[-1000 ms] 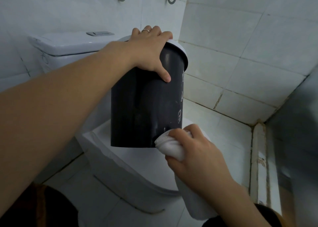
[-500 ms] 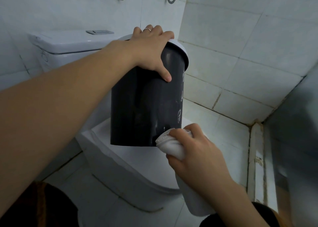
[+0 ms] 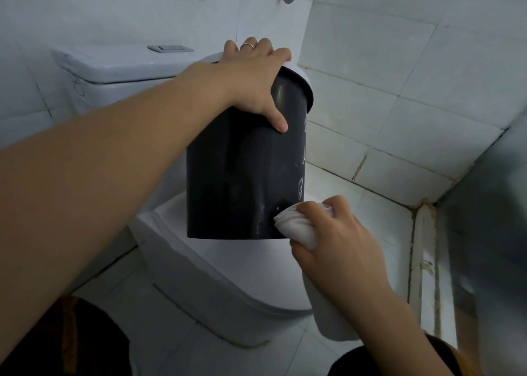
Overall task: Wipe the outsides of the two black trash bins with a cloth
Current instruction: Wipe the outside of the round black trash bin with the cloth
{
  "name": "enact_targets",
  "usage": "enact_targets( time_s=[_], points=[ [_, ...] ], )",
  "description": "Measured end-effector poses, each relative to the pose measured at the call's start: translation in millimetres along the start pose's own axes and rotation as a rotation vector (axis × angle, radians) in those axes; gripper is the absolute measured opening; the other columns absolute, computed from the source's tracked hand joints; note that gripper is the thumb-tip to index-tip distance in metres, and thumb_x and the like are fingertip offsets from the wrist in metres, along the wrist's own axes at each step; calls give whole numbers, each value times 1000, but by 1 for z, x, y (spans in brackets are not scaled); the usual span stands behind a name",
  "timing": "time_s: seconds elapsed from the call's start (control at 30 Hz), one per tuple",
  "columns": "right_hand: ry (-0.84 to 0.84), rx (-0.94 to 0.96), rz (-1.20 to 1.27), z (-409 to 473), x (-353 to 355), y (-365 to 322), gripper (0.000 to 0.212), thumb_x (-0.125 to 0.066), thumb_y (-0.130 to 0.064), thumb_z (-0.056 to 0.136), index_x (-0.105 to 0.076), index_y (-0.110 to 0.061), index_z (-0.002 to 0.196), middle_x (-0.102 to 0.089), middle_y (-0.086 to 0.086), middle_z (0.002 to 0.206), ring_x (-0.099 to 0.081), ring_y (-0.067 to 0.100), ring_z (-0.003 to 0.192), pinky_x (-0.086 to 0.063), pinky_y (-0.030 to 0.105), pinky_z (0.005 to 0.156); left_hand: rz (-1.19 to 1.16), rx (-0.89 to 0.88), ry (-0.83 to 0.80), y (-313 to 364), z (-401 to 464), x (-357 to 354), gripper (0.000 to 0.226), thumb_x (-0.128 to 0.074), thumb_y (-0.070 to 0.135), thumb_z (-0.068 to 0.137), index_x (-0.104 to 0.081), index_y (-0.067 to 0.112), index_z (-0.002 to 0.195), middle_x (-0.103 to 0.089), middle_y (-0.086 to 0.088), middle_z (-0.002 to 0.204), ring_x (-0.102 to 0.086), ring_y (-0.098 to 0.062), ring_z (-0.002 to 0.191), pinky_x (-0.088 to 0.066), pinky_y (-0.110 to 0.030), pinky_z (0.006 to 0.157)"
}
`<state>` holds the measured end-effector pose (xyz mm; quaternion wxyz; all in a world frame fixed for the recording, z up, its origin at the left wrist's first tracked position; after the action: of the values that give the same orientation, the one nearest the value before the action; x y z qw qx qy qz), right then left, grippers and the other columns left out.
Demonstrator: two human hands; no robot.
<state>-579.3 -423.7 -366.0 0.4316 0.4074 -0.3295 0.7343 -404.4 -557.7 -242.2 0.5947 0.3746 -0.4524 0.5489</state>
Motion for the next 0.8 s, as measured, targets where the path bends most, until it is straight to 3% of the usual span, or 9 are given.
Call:
enact_targets(
  time_s=[0.07,0.2,0.4,0.53,0.7,0.8],
  points=[
    [4,47,18,-4,4,-19,32,-68,-32,68,-60,-35,99,-52,-5,95,-42,14,66,-17,14,46,9,-2,1,1,1,0,118,-78,76,49,-30,26,145,-37,-8,140,-32,-32,133,-25,-50,106],
    [-34,165,30,-14,-1,-51,38,-67,-37,70,-58,-34,107,-53,-2,102,-55,20,78,-38,24,45,12,-7,-7,3,2,-1,119,-78,77,49,-29,26,145,-37,-8,140,-32,-32,133,-25,-50,107],
    [-5,-24,-33,1,0,-1,31,-68,-30,68,-61,-33,98,-51,-4,95,-46,16,66,-24,21,47,28,5,-3,1,1,0,119,-76,78,51,-29,24,146,-37,-9,141,-31,-33,134,-25,-52,107],
    [-4,-6,-17,-2,2,-11,32,-66,-32,68,-60,-35,100,-50,-5,96,-42,13,67,-19,18,45,44,-9,6,8,2,0,118,-75,78,52,-30,22,146,-37,-10,141,-32,-34,134,-25,-53,108],
    [-39,136,40,-20,-3,-50,39,-67,-36,69,-58,-32,107,-53,0,104,-56,21,77,-35,24,44,55,-24,9,16,3,1,117,-76,77,53,-31,21,145,-38,-11,140,-32,-34,133,-24,-52,107],
    [-52,112,22,-22,-4,-41,40,-66,-37,68,-58,-34,107,-53,-1,104,-57,21,79,-37,25,42,55,-17,7,15,1,1,116,-76,77,53,-32,21,144,-38,-11,140,-32,-34,133,-25,-52,107]
  ],
)
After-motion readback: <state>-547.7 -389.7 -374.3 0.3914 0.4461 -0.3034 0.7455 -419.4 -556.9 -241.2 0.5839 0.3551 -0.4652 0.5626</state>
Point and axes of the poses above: each hand's wrist, its own z-axis towards the middle knuckle, its own x-axis out of the back of the hand, y = z × x, the point moved 10 cm from there along z, towards the middle knuckle
